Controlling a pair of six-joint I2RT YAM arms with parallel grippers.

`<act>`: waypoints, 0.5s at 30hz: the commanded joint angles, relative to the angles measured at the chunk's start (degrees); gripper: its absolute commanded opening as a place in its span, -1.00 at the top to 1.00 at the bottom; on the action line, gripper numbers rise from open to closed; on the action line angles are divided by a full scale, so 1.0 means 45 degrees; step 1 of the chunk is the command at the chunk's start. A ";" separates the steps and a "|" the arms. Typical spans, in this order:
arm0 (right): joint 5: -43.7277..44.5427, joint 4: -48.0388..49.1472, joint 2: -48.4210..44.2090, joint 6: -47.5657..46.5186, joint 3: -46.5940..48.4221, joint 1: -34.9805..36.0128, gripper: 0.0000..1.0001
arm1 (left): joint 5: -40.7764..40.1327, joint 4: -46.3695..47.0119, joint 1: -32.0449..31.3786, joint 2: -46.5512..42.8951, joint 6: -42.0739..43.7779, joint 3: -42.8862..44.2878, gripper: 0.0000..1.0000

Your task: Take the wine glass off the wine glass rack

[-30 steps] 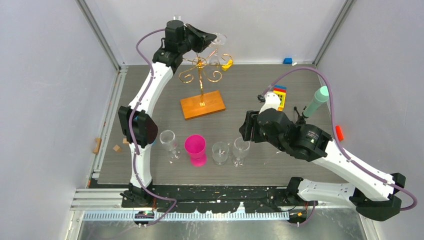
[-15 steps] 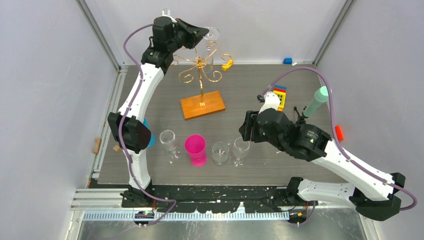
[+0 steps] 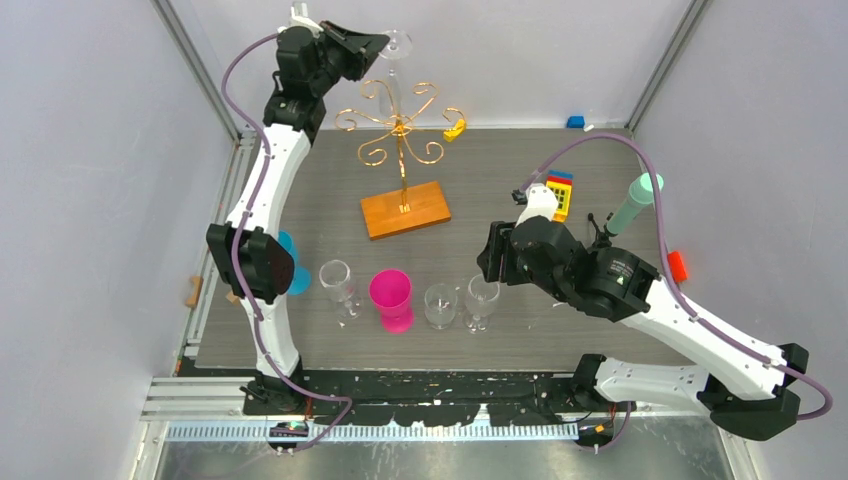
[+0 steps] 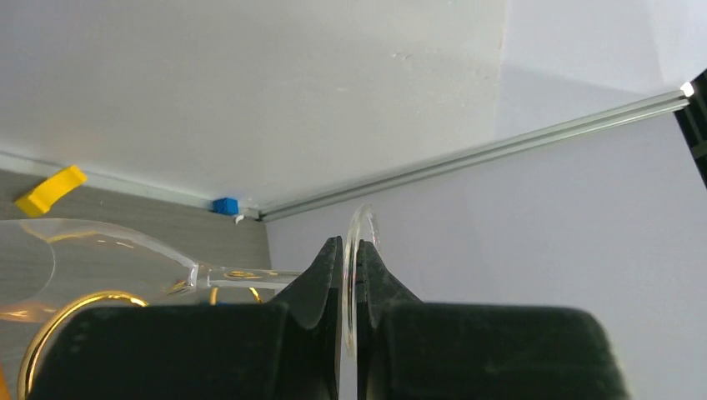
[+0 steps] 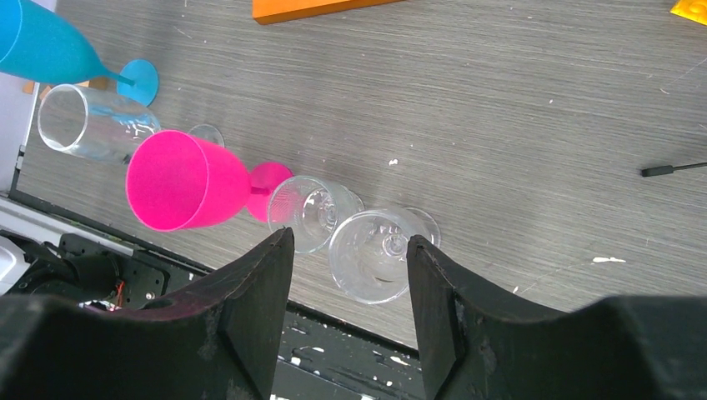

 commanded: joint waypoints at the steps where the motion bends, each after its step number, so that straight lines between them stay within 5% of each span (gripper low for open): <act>1: 0.0269 0.0469 -0.0001 0.0044 0.0134 -0.0022 -0.16 | 0.0558 0.2588 0.0361 -0.0249 0.0569 0.0294 1.00; 10: -0.0912 0.1240 -0.0313 -0.0426 0.0053 -0.0021 -0.27 | 0.0635 0.3432 0.1660 -0.2169 0.1234 -0.1209 1.00; 15: -0.1942 0.2910 -0.0806 -0.0885 -0.0383 -0.0022 -0.29 | 0.0904 0.1907 0.2725 -0.3770 0.1593 -0.1745 1.00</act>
